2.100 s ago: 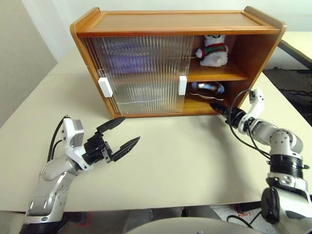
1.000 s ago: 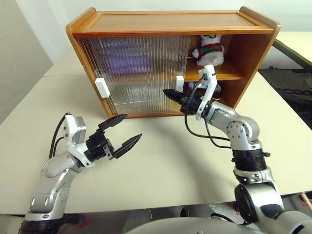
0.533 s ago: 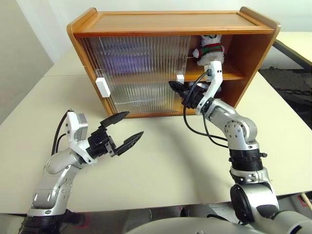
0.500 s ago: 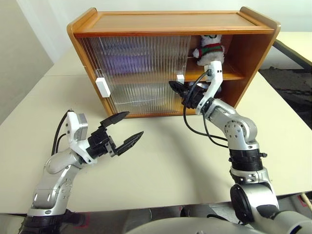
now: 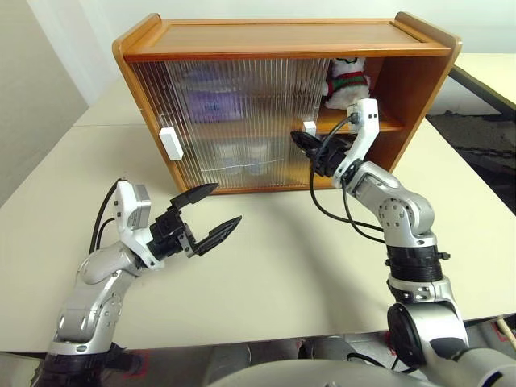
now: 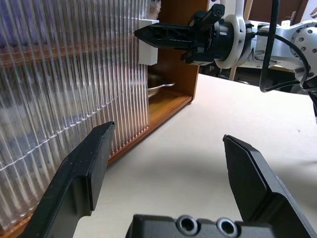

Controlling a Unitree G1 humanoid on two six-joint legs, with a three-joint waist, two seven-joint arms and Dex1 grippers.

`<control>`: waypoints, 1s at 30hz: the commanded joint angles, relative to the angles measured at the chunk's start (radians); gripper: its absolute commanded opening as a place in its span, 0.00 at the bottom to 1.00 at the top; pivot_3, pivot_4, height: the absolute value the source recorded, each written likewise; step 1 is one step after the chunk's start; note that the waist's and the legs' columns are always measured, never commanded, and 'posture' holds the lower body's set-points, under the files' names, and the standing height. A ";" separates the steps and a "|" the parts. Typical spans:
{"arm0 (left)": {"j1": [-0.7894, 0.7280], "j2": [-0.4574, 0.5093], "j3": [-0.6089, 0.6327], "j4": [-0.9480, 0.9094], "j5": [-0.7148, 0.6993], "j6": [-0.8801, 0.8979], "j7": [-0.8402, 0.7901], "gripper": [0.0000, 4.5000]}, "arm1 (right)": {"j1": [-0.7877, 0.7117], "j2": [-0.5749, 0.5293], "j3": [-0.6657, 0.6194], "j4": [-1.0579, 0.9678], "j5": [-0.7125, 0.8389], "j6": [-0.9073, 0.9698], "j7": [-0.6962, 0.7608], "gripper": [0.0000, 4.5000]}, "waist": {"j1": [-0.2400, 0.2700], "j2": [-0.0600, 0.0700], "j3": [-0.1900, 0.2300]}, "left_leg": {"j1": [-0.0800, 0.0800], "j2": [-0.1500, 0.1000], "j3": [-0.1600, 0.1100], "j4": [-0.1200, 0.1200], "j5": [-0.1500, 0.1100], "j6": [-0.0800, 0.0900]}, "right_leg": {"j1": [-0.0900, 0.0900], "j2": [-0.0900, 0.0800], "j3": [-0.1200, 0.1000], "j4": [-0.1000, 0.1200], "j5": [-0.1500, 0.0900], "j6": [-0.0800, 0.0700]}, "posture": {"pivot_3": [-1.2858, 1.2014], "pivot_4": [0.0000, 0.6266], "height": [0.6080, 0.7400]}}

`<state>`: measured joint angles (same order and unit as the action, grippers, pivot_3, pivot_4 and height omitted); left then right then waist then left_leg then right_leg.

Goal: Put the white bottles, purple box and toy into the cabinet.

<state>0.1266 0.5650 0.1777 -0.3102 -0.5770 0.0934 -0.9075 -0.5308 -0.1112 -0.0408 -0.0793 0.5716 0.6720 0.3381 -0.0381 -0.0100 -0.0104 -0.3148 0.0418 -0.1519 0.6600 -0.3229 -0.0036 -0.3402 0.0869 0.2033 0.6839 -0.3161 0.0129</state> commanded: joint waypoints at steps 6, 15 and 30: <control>-0.039 0.011 -0.020 -0.046 0.000 0.066 0.028 1.00 | 0.027 -0.056 -0.103 -0.008 -0.005 -0.018 -0.045 0.01 | -0.001 0.000 0.000 | -0.001 0.000 0.000 0.001 0.000 0.000 | 0.000 0.000 0.001 0.000 0.000 0.000 | 0.49 0.00 1.00; -0.091 0.025 -0.010 -0.055 -0.017 0.128 0.033 1.00 | 0.082 -0.149 -0.148 0.005 -0.030 -0.057 -0.025 0.01 | -0.007 0.000 0.000 | -0.001 -0.001 0.001 0.001 0.000 0.000 | 0.001 0.000 0.001 0.000 0.002 0.000 | 0.48 0.00 1.00; -0.078 0.025 0.009 -0.027 -0.011 0.108 0.000 1.00 | 0.100 -0.228 -0.188 0.080 -0.087 -0.188 -0.020 0.01 | -0.024 0.000 0.000 | -0.001 -0.001 0.001 0.001 0.000 0.000 | 0.001 0.000 0.002 -0.001 0.003 0.005 | 0.48 0.00 1.00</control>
<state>0.0405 0.5809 0.1778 -0.3505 -0.5909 0.2111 -0.8983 -0.4354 -0.3271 -0.1892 -0.0249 0.5065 0.5054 0.3352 -0.0618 -0.0097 -0.0100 -0.3159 0.0406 -0.1511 0.6609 -0.3230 -0.0035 -0.3392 0.0865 0.2054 0.6829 -0.3132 0.0182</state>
